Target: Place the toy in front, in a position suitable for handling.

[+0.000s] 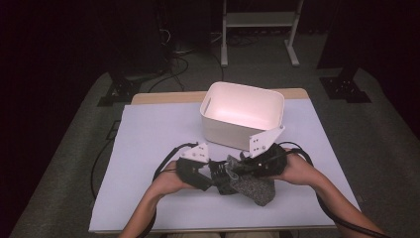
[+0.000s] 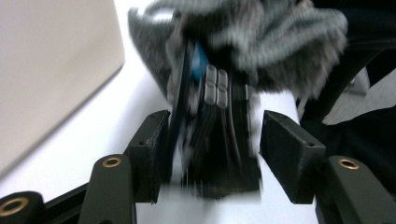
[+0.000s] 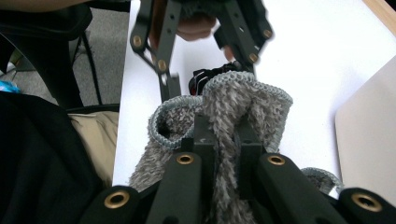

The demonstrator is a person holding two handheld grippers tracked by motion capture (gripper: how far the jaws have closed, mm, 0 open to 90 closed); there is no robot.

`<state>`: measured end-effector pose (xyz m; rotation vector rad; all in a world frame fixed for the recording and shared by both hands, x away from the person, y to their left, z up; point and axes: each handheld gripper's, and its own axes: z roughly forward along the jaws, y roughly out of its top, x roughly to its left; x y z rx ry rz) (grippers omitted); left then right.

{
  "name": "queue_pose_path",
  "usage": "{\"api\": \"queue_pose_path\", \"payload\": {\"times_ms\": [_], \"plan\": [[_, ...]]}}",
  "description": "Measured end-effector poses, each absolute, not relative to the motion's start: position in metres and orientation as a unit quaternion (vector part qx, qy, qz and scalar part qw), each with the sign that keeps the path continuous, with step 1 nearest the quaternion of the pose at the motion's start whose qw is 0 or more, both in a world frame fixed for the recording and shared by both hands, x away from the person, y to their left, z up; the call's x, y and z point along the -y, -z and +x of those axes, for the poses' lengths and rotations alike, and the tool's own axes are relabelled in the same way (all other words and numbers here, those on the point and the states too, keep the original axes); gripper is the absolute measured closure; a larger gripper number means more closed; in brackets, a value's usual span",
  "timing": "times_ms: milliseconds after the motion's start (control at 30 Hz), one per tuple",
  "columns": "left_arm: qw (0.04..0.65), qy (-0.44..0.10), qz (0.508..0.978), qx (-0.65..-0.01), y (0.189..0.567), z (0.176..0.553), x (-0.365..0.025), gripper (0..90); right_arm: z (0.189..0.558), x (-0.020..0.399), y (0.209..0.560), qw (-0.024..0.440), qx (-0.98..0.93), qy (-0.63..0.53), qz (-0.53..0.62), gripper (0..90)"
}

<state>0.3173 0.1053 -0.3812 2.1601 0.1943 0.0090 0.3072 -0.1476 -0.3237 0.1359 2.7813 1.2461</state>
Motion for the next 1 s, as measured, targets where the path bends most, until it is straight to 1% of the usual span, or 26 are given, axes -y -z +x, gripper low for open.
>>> {"api": "queue_pose_path", "payload": {"times_ms": [33,100,133,233,300,400,767,900,967,1000], "plan": [[0.468,-0.006,0.880,-0.080,0.383,0.317,-0.109,48.6,0.307,0.147,0.323,0.047,-0.911,-0.407,0.046,82.6],[0.469,0.003,0.880,-0.076,0.387,0.316,-0.110,53.4,0.307,0.146,0.323,0.048,-0.912,-0.404,0.046,82.5],[0.470,-0.003,0.879,-0.075,0.389,0.315,-0.109,57.8,0.306,0.146,0.323,0.048,-0.912,-0.404,0.045,82.5],[0.483,-0.003,0.872,-0.080,0.391,0.318,-0.109,60.0,0.306,0.146,0.322,0.049,-0.913,-0.402,0.048,82.3],[0.496,-0.012,0.865,-0.070,0.393,0.317,-0.108,60.6,0.308,0.151,0.323,0.045,-0.911,-0.405,0.055,82.3],[0.500,-0.014,0.864,-0.067,0.393,0.317,-0.108,60.7,0.308,0.153,0.324,0.042,-0.910,-0.409,0.057,82.2],[0.482,-0.004,0.875,-0.037,0.377,0.316,-0.113,60.6,0.305,0.151,0.328,0.038,-0.903,-0.425,0.054,81.9],[0.488,0.001,0.871,-0.046,0.380,0.316,-0.117,60.2,0.304,0.148,0.331,0.034,-0.900,-0.431,0.054,81.9],[0.489,0.005,0.870,-0.059,0.383,0.317,-0.118,58.6,0.304,0.148,0.332,0.029,-0.899,-0.434,0.056,81.9],[0.489,0.006,0.870,-0.066,0.386,0.316,-0.116,54.0,0.303,0.147,0.332,0.028,-0.900,-0.432,0.055,81.9]]}}
